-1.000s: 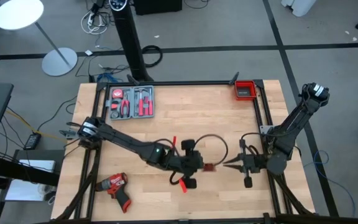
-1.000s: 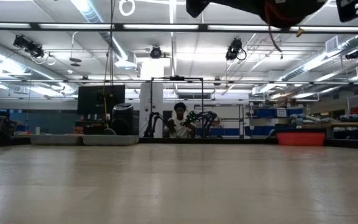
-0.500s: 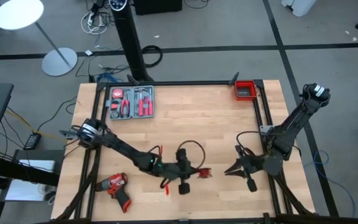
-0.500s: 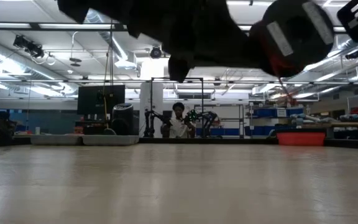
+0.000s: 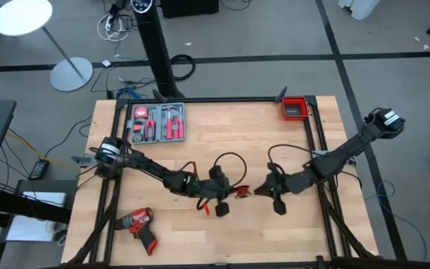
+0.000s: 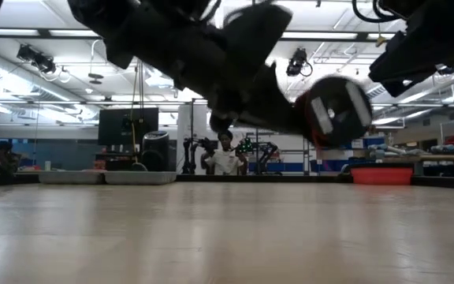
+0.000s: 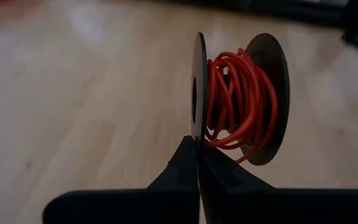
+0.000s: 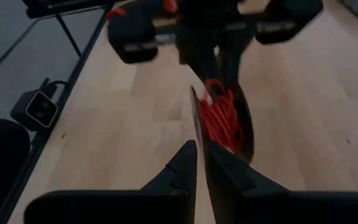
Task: Coil cords
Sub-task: Coil the red wire onto the spool, then return to Home Position
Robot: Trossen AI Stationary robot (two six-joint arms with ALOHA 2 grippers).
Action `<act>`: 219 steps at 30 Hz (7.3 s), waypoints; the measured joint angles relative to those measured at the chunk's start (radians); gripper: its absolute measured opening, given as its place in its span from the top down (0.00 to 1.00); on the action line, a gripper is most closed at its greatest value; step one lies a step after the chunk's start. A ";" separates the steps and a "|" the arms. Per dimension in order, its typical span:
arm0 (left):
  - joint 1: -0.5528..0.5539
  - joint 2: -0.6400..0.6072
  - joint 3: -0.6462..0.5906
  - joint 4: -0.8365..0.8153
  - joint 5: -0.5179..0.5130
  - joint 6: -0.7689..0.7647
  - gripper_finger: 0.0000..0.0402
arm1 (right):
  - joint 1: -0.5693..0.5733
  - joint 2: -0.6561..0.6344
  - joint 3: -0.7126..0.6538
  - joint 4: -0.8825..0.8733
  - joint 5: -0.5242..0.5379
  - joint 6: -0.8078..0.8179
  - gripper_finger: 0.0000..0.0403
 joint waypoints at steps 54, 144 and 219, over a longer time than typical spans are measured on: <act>0.142 -0.001 -0.083 -0.144 0.098 0.161 1.00 | -0.259 0.002 0.000 -0.050 -0.091 -0.216 0.74; -0.086 -0.692 -0.193 -0.270 0.339 0.379 0.83 | -0.195 -0.669 -0.079 -0.129 -0.377 -0.510 0.65; -0.046 -1.640 -1.091 -0.368 0.208 0.218 0.83 | -0.218 -1.121 -0.489 -0.070 -0.359 -0.506 0.65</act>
